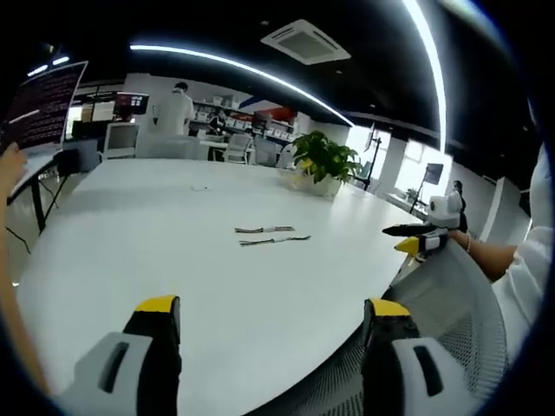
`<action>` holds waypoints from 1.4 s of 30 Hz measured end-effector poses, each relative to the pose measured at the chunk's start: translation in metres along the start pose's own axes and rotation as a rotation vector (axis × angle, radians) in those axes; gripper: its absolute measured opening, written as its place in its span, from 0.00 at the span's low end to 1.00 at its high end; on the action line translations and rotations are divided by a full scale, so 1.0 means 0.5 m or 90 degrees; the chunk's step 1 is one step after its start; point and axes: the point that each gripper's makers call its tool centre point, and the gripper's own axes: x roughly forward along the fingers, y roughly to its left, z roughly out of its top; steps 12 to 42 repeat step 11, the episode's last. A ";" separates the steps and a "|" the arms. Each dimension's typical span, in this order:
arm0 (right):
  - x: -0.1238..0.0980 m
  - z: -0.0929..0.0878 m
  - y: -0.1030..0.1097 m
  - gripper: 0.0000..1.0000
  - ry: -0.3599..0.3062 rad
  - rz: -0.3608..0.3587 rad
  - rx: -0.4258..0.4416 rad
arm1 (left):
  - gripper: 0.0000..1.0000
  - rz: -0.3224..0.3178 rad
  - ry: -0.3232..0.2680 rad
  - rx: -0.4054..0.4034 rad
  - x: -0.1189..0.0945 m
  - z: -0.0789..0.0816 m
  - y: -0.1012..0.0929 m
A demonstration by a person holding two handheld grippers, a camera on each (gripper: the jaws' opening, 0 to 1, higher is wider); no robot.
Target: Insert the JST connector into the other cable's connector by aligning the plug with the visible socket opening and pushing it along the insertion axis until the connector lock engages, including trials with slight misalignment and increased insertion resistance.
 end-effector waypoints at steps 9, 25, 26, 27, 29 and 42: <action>0.001 -0.001 -0.001 0.84 -0.003 0.003 0.021 | 0.86 -0.002 0.010 0.001 0.002 -0.005 0.000; 0.001 -0.002 -0.002 0.84 -0.001 0.001 0.024 | 0.85 -0.002 0.011 0.000 0.002 -0.006 0.000; 0.001 -0.002 -0.002 0.84 -0.001 0.001 0.024 | 0.85 -0.002 0.011 0.000 0.002 -0.006 0.000; 0.001 -0.002 -0.002 0.84 -0.001 0.001 0.024 | 0.85 -0.002 0.011 0.000 0.002 -0.006 0.000; 0.001 -0.002 -0.002 0.84 -0.001 0.001 0.024 | 0.85 -0.002 0.011 0.000 0.002 -0.006 0.000; 0.001 -0.002 -0.002 0.84 -0.001 0.001 0.024 | 0.85 -0.002 0.011 0.000 0.002 -0.006 0.000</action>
